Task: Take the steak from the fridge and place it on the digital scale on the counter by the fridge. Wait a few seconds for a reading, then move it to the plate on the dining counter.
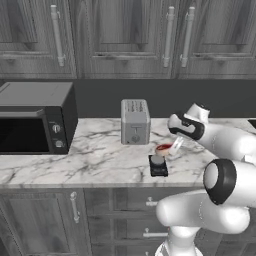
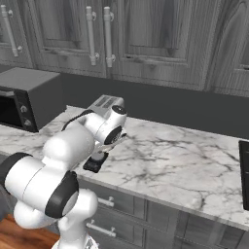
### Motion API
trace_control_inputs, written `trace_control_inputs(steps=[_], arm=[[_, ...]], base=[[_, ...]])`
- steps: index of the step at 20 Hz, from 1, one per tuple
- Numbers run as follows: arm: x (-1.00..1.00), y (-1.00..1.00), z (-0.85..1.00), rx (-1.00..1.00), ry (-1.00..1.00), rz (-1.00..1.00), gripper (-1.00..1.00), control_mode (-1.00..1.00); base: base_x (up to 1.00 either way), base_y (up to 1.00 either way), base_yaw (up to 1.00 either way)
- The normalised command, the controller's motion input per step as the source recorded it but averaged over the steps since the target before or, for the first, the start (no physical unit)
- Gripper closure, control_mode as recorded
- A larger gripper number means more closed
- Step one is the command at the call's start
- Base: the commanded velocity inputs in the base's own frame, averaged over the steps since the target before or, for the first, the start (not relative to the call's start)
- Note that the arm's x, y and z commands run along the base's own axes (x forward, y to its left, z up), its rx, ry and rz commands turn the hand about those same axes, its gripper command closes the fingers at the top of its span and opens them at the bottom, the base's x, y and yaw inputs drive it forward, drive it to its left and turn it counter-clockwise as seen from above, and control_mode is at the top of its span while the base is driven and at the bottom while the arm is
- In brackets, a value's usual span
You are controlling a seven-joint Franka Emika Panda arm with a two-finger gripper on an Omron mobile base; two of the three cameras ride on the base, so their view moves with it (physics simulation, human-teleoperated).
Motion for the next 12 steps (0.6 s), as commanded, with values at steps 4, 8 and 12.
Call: trace_control_inputs(steps=[4,8,12], arm=[[0.01,0.09,-0.17,0.01,0.02,0.00,1.00,-1.00],[0.00,0.19,-0.09,0.03,0.00,0.00,1.00,-1.00],[0.03,0.12,0.00,0.04,0.00,0.00,1.00,-1.00]], base=[[0.00,0.00,0.00],[0.00,0.00,0.00],[0.00,0.00,0.00]])
